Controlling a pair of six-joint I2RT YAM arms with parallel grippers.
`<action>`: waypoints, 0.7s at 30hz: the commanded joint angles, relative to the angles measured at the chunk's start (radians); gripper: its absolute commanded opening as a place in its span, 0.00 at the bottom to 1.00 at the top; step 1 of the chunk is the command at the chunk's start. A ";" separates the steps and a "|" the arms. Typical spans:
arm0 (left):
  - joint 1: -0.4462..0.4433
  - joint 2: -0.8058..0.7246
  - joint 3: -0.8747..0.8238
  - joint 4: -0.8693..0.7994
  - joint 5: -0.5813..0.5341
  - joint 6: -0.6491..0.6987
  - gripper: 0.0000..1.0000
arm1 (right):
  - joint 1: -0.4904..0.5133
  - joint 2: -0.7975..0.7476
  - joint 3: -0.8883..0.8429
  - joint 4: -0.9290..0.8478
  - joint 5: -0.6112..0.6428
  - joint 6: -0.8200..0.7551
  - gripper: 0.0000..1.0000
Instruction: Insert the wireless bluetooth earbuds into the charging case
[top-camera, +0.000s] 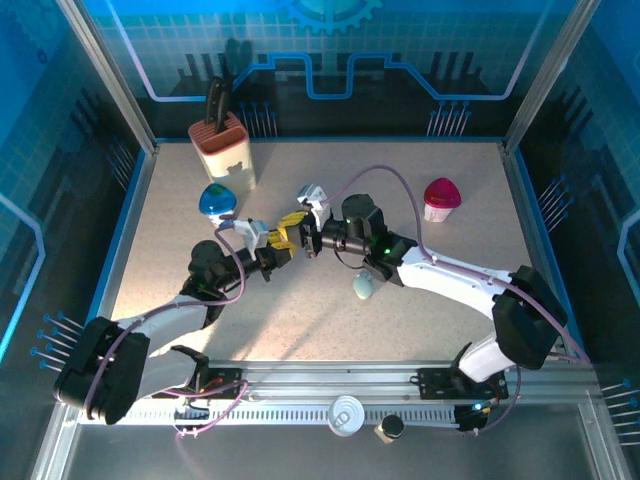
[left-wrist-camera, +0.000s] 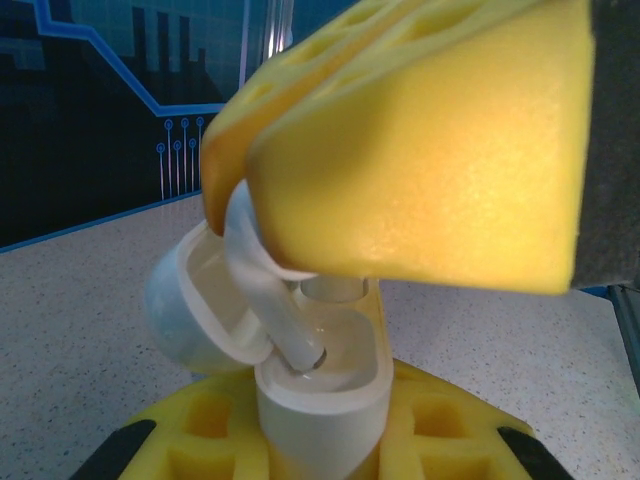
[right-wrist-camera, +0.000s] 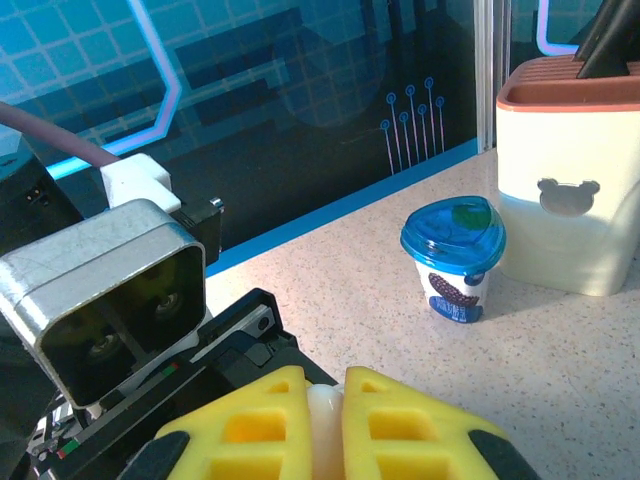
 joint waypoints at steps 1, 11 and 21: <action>-0.001 -0.027 0.023 0.073 0.003 -0.003 0.11 | -0.004 0.035 -0.021 0.025 -0.005 0.019 0.10; -0.002 -0.041 0.038 0.051 -0.056 -0.059 0.10 | 0.000 0.027 -0.090 0.037 0.015 0.026 0.11; -0.002 -0.023 0.039 0.056 -0.070 -0.055 0.10 | 0.014 0.047 -0.103 0.127 -0.043 0.116 0.10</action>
